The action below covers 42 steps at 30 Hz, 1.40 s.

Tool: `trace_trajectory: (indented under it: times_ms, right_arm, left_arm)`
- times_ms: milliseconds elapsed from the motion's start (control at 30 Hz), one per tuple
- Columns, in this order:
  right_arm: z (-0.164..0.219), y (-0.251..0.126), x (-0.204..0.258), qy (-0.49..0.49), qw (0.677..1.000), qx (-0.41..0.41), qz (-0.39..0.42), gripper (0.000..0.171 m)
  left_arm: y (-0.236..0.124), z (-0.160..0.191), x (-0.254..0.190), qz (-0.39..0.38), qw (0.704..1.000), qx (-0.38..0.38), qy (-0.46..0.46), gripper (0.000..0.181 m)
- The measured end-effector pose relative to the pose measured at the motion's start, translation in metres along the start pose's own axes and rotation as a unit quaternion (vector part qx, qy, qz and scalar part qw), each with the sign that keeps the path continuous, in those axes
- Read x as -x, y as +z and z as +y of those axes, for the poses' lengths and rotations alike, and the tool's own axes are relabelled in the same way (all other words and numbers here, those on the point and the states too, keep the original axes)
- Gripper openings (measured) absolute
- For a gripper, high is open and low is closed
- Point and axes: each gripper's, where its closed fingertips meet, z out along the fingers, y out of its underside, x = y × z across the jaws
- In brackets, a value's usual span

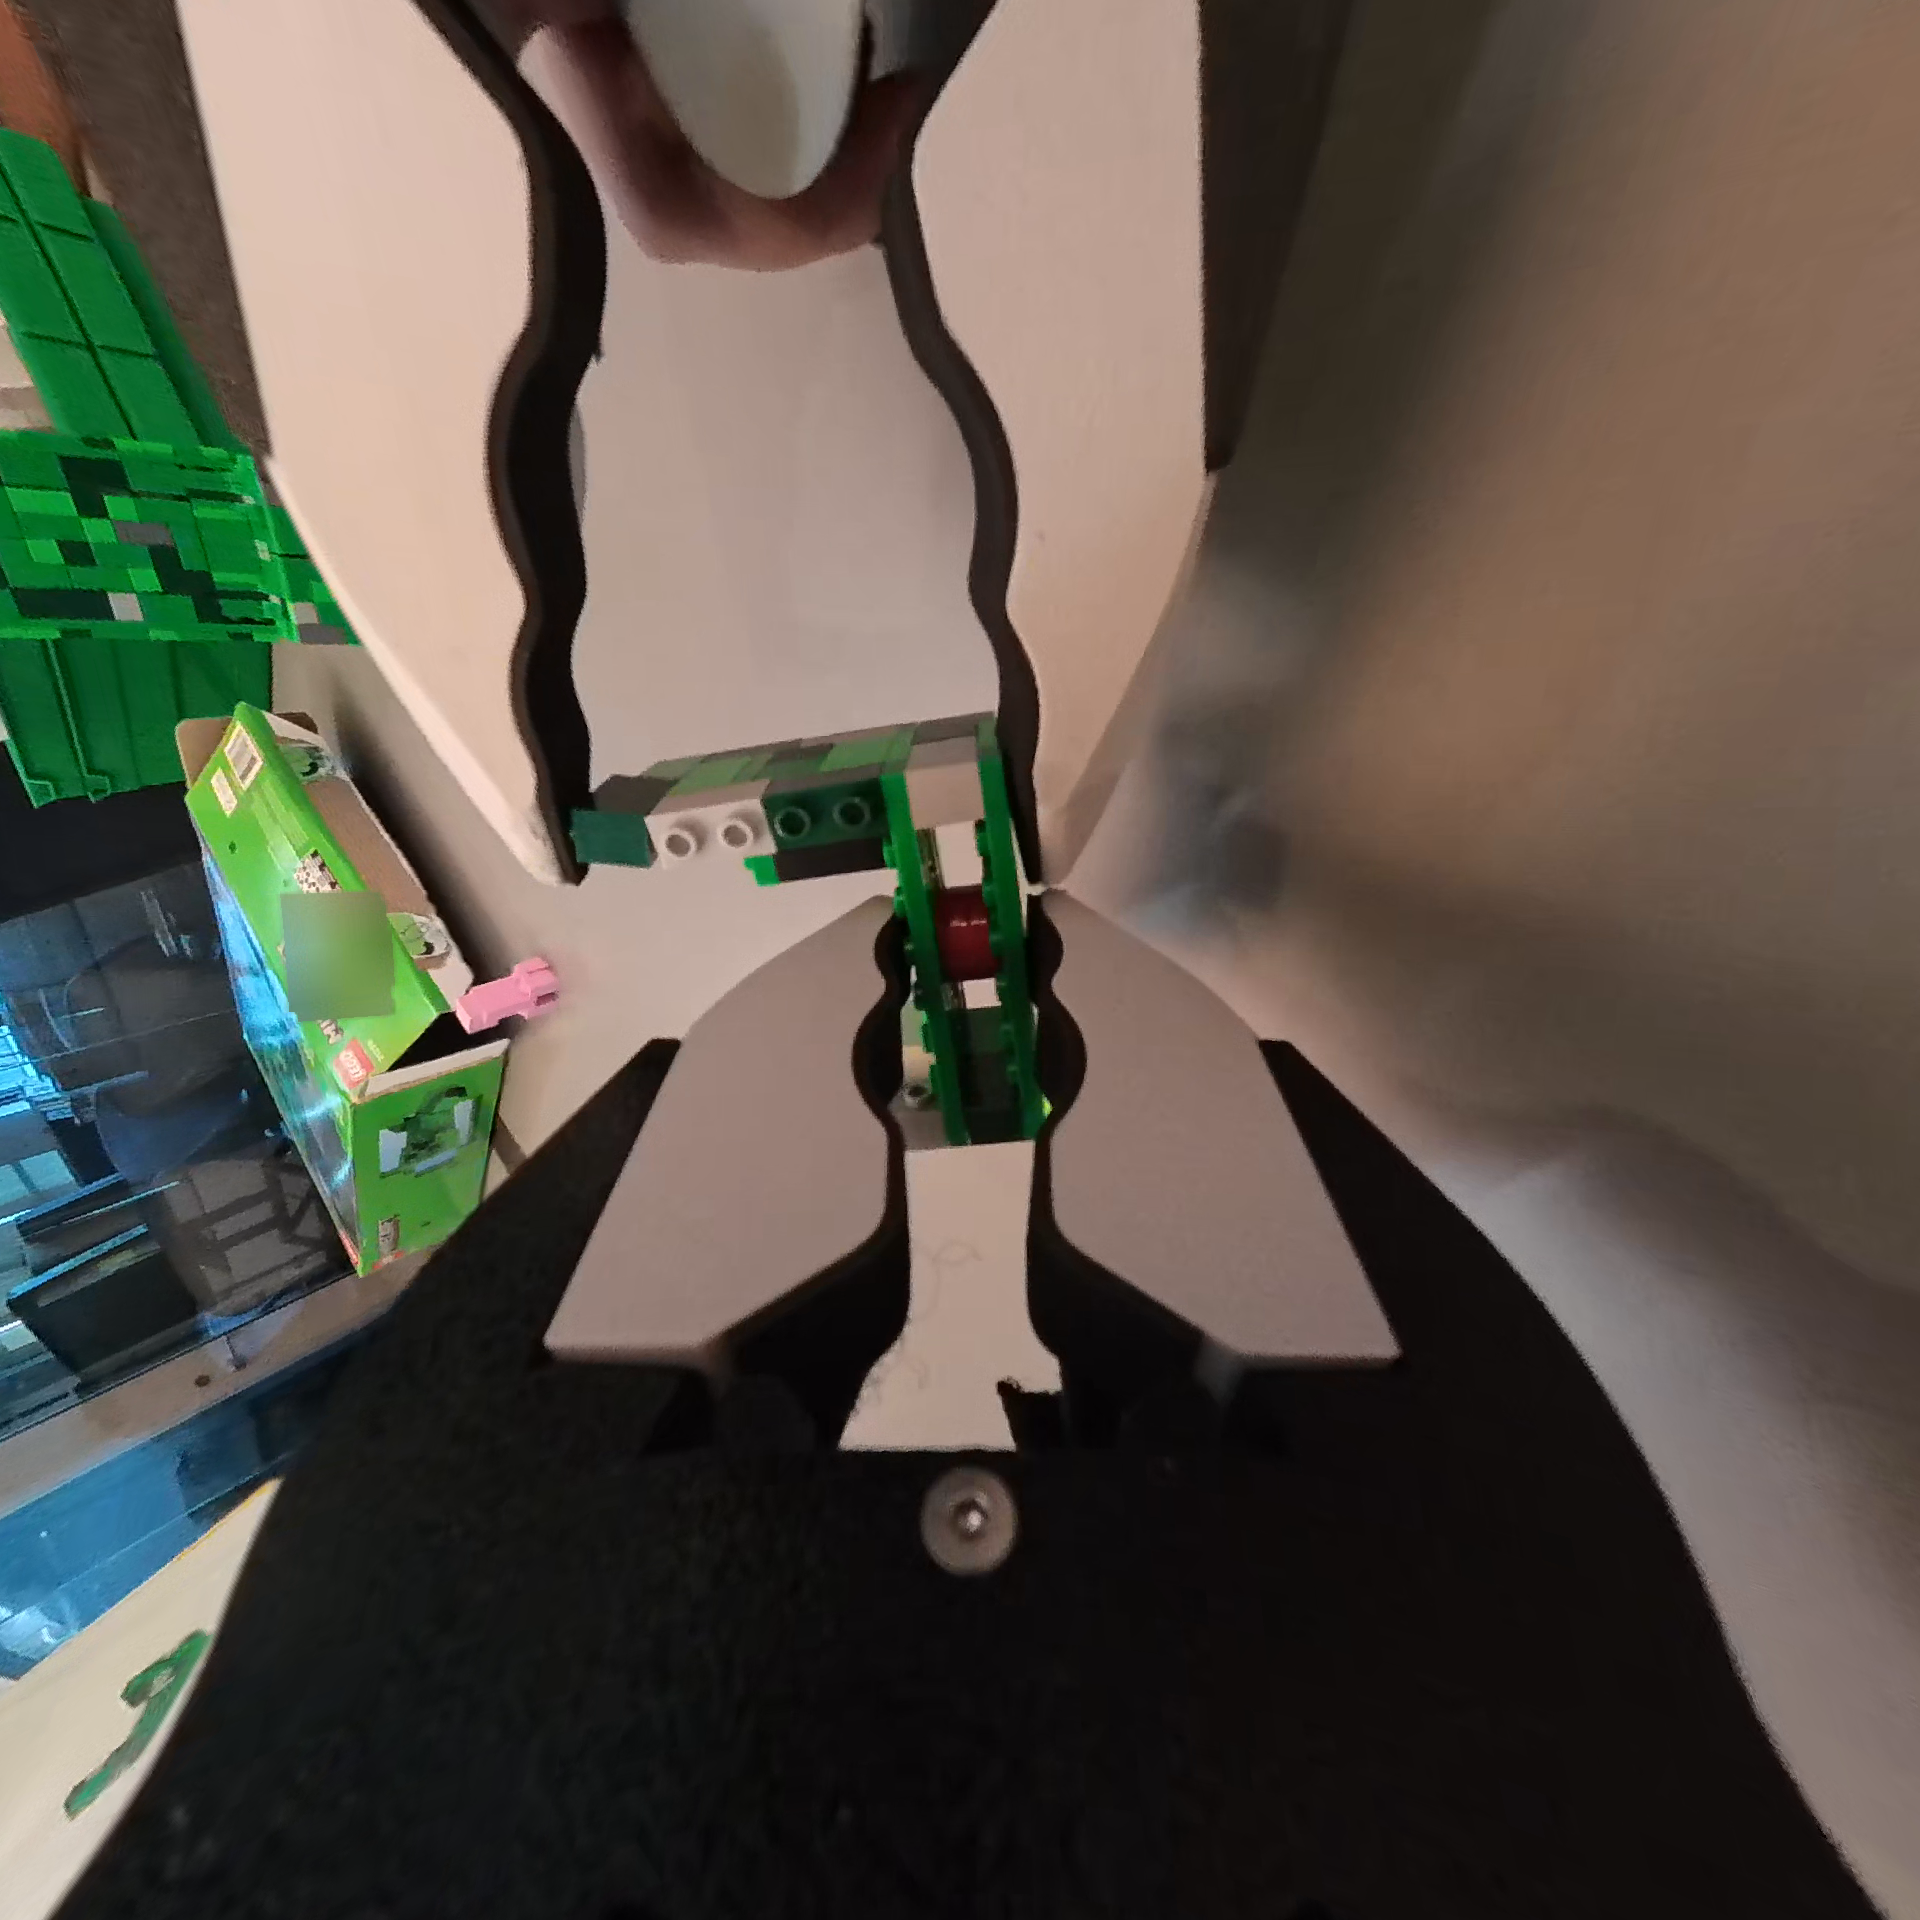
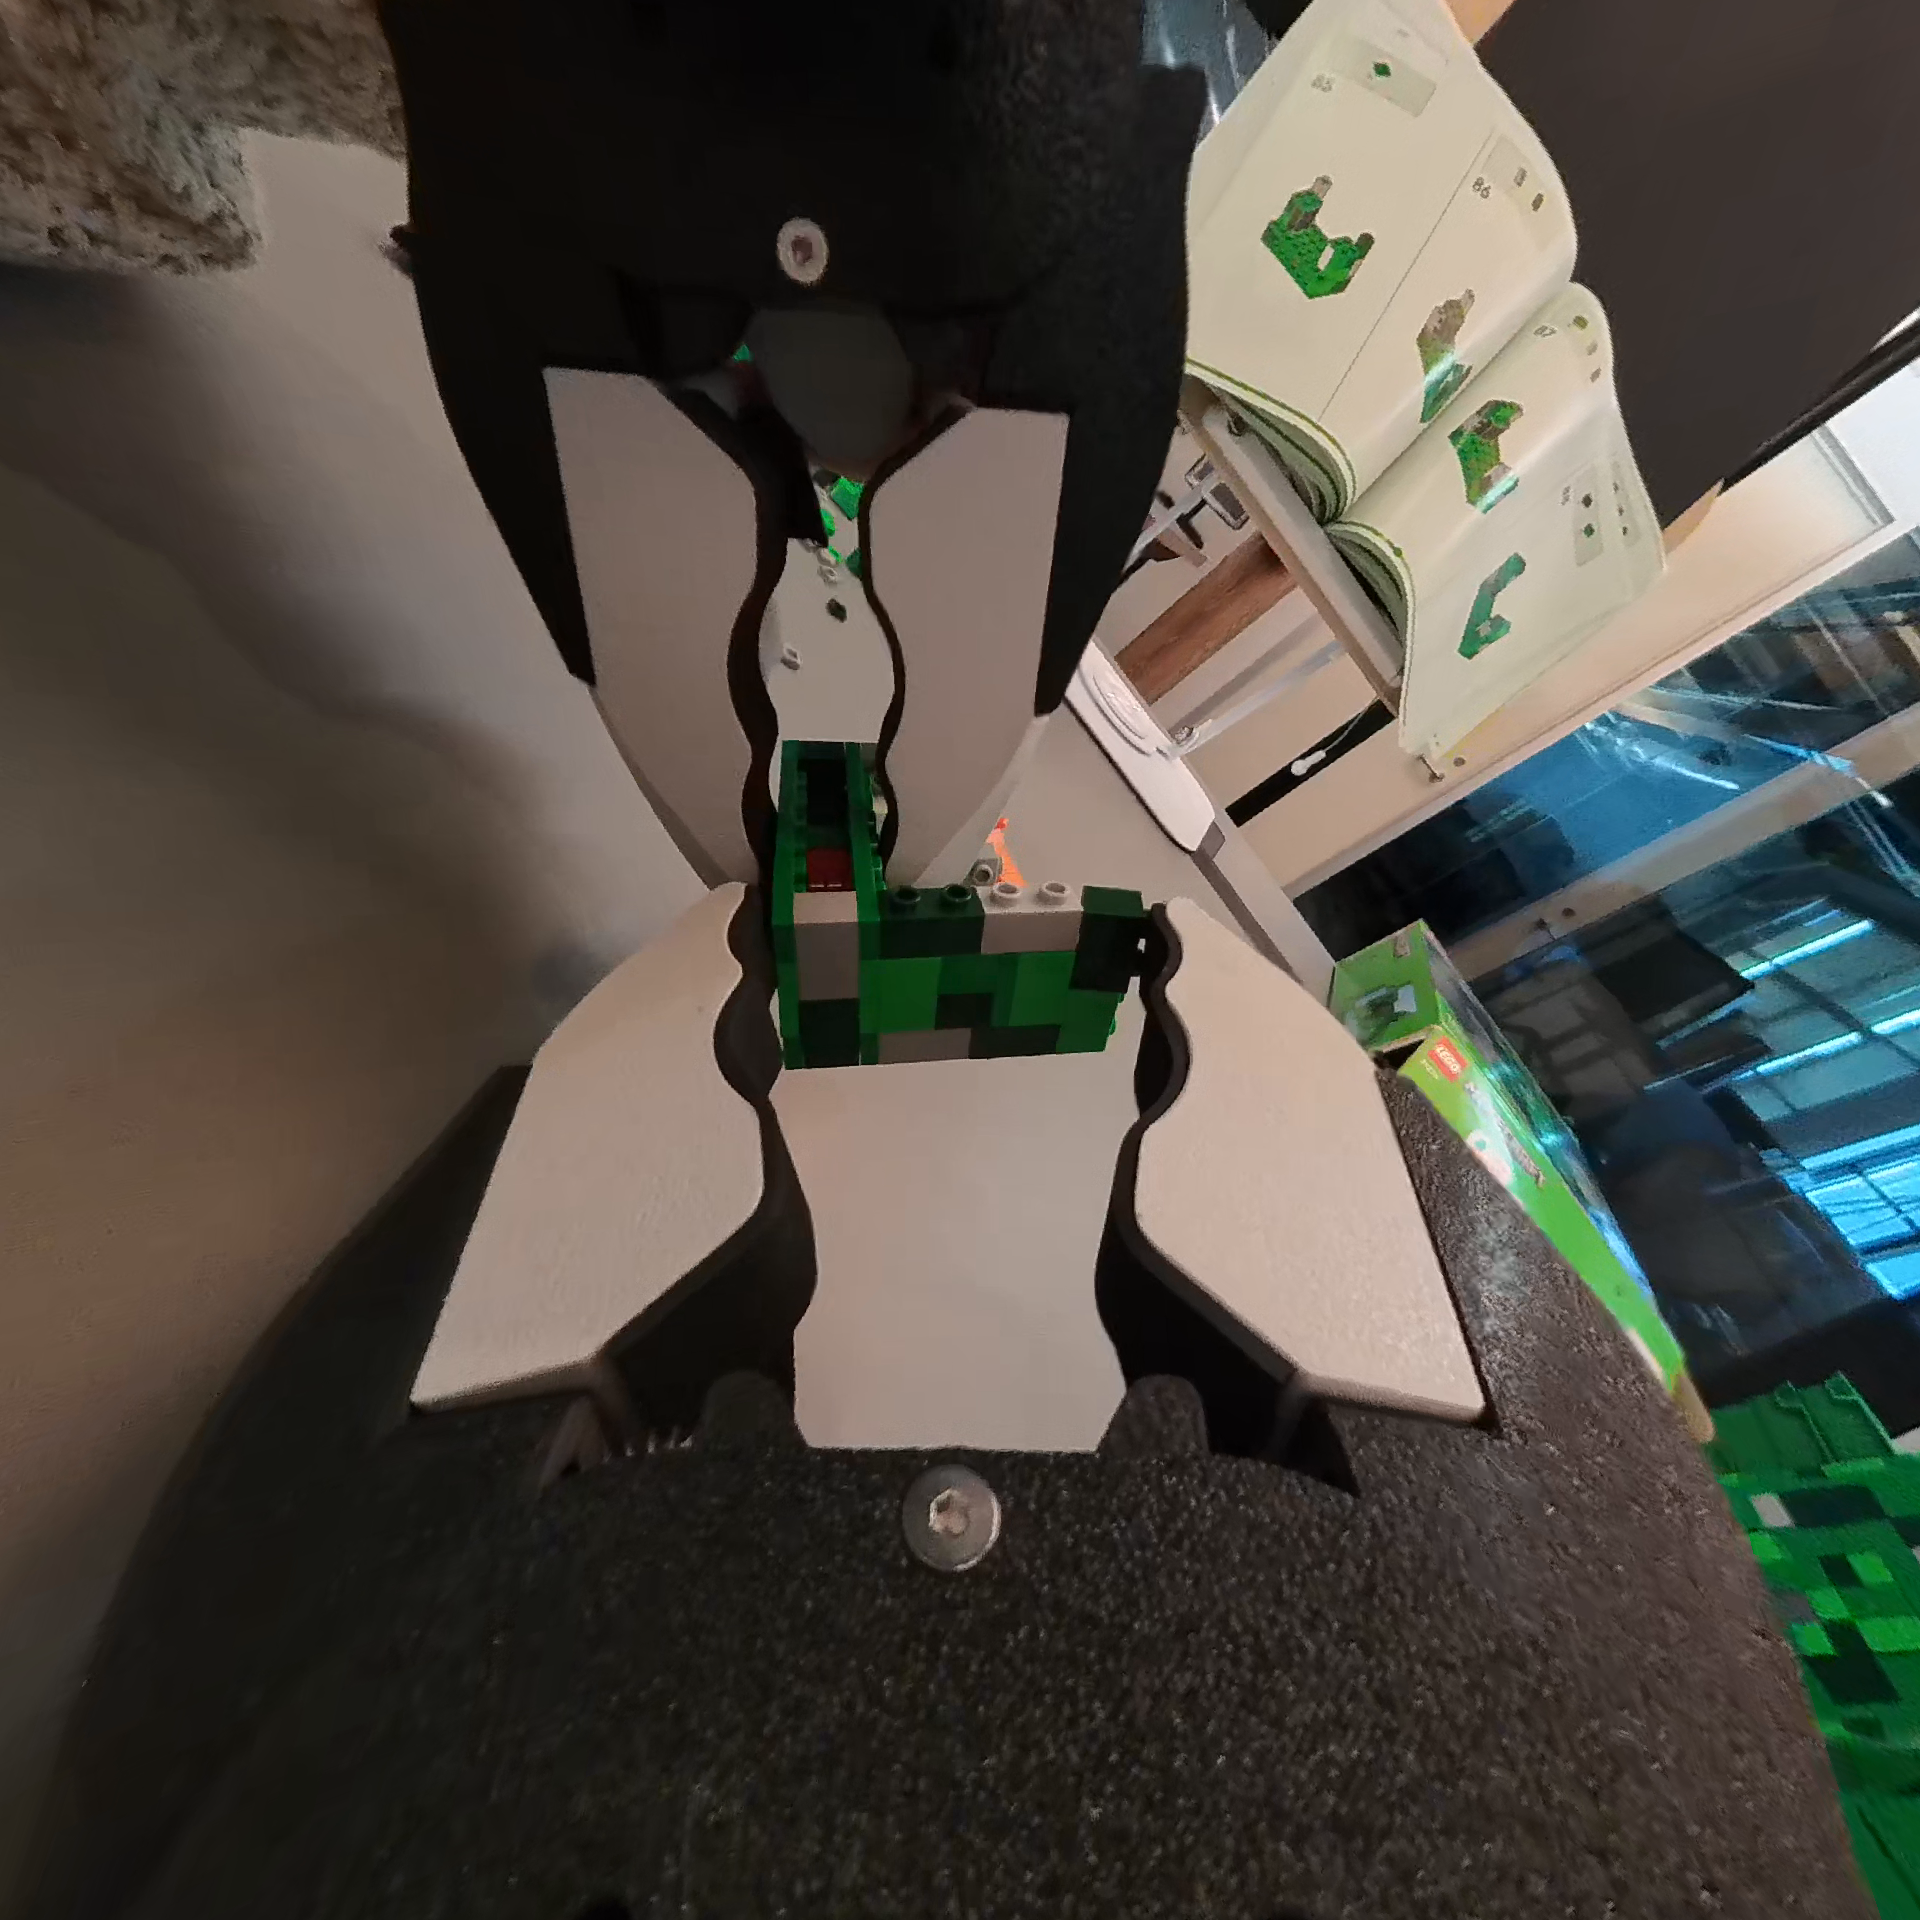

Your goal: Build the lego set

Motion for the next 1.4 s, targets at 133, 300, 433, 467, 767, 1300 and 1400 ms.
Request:
trace_trajectory:
  times_ms: [133,300,433,467,767,1300,1400]
  right_arm:
    - [0.000,-0.002,0.000,-0.005,1.000,-0.003,-0.012,0.068]
    - [0.001,-0.002,0.002,-0.014,1.000,-0.005,-0.023,0.068]
    - [0.003,-0.003,0.003,-0.019,0.999,-0.005,-0.033,0.068]
    - [0.003,-0.003,0.003,-0.021,0.999,-0.004,-0.036,0.068]
    - [0.007,-0.002,0.005,-0.010,0.999,-0.008,-0.040,0.068]
    - [0.001,-0.008,0.001,0.002,0.999,-0.044,-0.015,0.061]
    - [0.011,-0.013,-0.005,0.055,0.996,-0.041,-0.051,0.059]
  left_arm:
    - [0.000,-0.003,0.000,-0.001,1.000,-0.001,0.002,0.020]
    - [0.002,-0.003,-0.001,-0.003,1.000,0.010,0.015,0.021]
    - [0.003,-0.004,-0.002,-0.001,1.000,0.008,0.018,0.021]
    - [0.004,-0.004,-0.003,-0.001,1.000,0.009,0.019,0.021]
    - [0.008,-0.004,-0.004,0.004,1.000,0.007,0.013,0.021]
    - [0.003,0.025,0.009,-0.021,0.999,0.049,-0.009,0.019]
    - [-0.001,0.048,0.022,-0.057,0.996,0.070,-0.020,0.019]
